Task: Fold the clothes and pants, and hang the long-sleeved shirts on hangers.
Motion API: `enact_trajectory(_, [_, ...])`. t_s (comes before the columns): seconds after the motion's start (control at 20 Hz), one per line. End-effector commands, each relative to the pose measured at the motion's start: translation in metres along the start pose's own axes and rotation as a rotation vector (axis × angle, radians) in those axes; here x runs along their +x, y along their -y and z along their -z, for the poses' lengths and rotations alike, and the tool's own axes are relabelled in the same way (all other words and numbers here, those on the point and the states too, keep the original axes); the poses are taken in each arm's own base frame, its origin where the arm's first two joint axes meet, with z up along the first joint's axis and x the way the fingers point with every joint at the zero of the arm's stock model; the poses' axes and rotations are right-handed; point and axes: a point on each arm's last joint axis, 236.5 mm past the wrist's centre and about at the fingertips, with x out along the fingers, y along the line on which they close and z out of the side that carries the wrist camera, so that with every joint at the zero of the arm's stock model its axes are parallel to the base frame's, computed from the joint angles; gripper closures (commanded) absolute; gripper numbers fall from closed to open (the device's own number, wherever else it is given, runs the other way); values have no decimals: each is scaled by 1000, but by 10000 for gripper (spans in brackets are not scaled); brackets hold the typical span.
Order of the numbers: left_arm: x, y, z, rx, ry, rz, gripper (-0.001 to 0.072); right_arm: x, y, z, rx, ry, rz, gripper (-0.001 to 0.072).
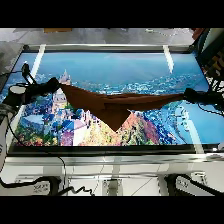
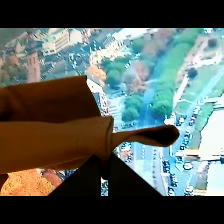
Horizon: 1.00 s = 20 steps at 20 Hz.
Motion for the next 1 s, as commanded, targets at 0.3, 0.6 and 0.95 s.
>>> enact_trajectory(0.3, [3, -14, 21, 82, -85, -43, 694, 13, 16, 68, -17, -224, 26, 695])
enact_trajectory(0.6, [4, -11, 8, 39, -27, -35, 694, 15, 20, 59, -19, -186, 43, 695])
enact_trajectory(0.95, [4, 10, -55, -258, 275, 28, 694, 15, 22, 54, -21, -164, 52, 695])
